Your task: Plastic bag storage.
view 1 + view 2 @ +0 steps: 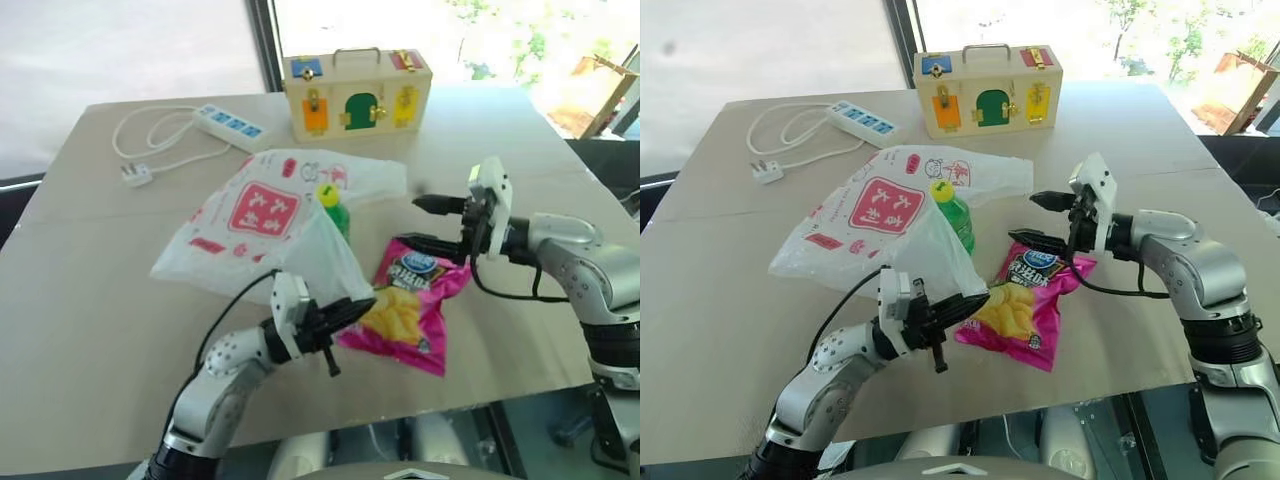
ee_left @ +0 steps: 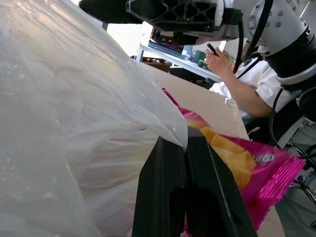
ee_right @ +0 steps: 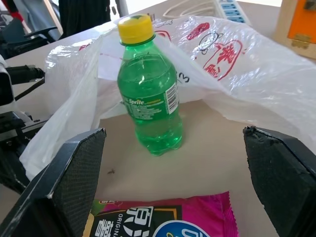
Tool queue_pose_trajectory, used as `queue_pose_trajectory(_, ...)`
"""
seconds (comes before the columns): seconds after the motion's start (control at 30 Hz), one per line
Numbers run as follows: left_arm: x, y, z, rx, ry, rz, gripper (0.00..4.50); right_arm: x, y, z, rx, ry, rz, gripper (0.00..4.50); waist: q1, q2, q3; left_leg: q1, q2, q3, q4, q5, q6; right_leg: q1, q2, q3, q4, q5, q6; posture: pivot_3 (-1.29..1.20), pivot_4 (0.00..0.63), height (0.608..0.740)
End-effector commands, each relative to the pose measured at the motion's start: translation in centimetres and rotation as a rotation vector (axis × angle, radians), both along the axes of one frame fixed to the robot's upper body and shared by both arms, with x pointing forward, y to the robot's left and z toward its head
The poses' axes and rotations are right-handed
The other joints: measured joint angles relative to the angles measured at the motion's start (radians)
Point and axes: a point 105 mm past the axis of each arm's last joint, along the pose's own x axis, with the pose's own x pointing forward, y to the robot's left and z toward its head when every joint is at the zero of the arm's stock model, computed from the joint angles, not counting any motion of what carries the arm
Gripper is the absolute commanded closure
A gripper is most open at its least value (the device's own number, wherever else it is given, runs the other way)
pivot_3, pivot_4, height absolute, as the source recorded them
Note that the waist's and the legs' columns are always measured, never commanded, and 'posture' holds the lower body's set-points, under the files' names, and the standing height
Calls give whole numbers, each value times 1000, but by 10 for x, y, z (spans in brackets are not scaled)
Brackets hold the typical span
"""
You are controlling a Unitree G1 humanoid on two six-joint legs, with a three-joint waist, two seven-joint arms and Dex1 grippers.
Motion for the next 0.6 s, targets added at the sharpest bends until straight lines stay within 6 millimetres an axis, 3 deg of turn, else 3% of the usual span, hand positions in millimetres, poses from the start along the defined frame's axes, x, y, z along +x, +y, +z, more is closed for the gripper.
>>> queue_pose_trajectory(0.03,-1,9,13,-67,1,10,4454,3,13,17,-3,-69,14,0,-2,0,0,0,0,0,0,0,0,-1,0,2,1,0,0,0,150,740)
queue_pose_trajectory(0.13,-3,19,18,-114,16,37,4454,8,26,15,-44,-89,21,0,-1,0,0,0,-4,-8,0,0,0,-2,1,3,1,0,0,0,150,740)
queue_pose_trajectory(0.3,-8,55,41,-256,16,193,4454,13,63,21,-47,-133,98,0,-5,-1,0,0,-14,-23,-1,1,-1,-10,2,14,5,0,0,0,150,740)
queue_pose_trajectory(0.6,-18,67,49,-277,-3,308,4454,17,104,25,-79,-119,185,0,-1,-1,0,-1,-19,-28,-3,1,-2,-14,0,17,6,0,0,0,150,740)
